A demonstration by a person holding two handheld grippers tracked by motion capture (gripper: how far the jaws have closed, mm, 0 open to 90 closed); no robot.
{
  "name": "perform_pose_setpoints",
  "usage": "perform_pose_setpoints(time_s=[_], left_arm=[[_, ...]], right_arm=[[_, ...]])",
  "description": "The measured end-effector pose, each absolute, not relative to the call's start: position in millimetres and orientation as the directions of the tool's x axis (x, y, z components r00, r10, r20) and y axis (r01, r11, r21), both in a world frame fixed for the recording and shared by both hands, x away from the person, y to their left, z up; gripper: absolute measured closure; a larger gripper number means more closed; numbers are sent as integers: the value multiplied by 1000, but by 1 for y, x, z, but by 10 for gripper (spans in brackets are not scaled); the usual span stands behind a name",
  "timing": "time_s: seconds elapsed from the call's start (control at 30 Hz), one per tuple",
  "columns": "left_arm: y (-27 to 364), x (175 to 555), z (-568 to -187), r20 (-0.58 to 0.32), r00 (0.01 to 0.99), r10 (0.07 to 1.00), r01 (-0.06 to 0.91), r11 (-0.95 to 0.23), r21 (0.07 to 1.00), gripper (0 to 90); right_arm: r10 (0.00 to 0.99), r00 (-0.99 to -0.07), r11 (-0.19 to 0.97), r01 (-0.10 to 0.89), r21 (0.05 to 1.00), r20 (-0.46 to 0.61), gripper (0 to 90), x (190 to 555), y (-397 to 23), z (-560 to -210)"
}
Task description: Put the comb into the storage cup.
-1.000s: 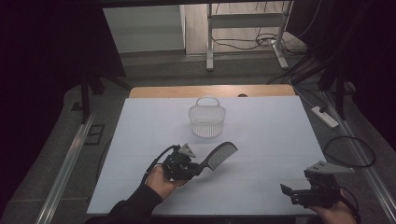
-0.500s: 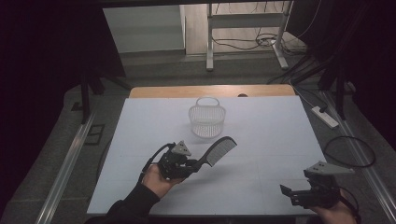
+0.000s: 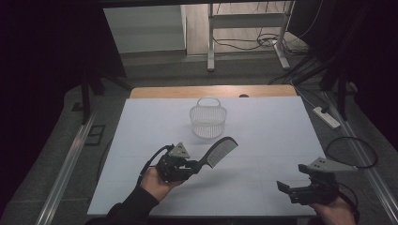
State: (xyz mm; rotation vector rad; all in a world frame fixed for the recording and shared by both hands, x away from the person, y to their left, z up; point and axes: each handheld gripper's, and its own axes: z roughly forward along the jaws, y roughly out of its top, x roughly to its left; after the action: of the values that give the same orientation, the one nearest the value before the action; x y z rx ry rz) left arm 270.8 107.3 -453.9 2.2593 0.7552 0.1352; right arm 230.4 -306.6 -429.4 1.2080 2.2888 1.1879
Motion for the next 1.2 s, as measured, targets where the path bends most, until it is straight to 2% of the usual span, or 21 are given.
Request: perform_pose_setpoints(time_s=[0.43, 0.7, 1.2], left_arm=[[108, 270, -454, -137, 827, 546, 475, -548, 688, 724], [108, 270, -453, -142, 828, 542, 472, -538, 698, 724], [106, 270, -454, -158, 830, 534, 470, -519, 714, 724]], right_arm=[[733, -672, 338, 497, 799, 108, 0, 249, -290, -423], [702, -692, 293, 500, 815, 172, 0, 260, -277, -421], [659, -716, 285, 521, 805, 231, 0, 278, -248, -411]])
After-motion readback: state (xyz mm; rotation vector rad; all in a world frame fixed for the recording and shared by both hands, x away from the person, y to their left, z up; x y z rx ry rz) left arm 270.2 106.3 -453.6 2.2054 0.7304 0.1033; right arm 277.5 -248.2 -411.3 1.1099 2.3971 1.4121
